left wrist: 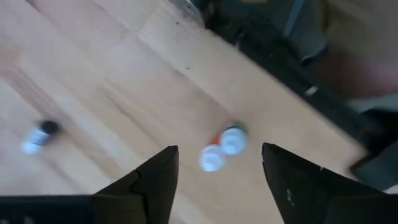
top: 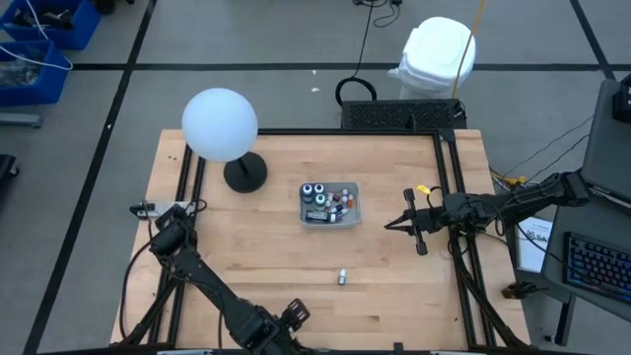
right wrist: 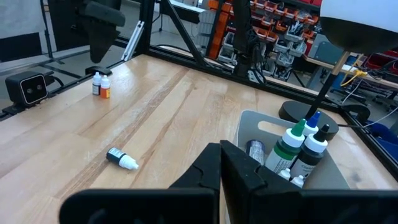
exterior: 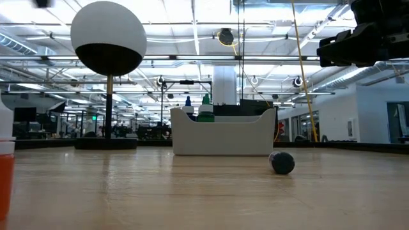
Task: Pick & Place food coloring
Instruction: Put the small yellow food coloring bottle into the gray bin
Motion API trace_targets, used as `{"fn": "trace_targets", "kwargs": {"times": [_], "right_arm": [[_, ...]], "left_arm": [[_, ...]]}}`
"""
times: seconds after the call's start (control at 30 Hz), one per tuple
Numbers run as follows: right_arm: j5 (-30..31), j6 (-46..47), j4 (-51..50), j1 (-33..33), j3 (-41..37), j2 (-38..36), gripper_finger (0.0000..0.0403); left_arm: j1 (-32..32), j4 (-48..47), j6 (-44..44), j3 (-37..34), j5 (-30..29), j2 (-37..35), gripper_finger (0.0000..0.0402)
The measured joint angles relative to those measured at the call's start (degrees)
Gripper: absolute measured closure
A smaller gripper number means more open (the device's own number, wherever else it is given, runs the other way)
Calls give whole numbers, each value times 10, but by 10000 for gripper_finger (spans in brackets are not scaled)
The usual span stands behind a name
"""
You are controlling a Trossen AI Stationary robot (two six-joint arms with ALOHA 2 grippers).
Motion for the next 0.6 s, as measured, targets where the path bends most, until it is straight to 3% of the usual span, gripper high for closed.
{"fn": "trace_targets", "kwargs": {"times": [0.1, 0.43, 0.6], "right_arm": [[0, 14, 0, 0, 0, 0, 403], [0, 32, 0, 0, 0, 0, 403], [1, 39, -6, 0, 0, 0, 403]], "left_arm": [[8, -1, 58, 0, -20, 0, 157], [34, -2, 209, 0, -6, 0, 155], [34, -6, 237, 0, -5, 0, 155]]}}
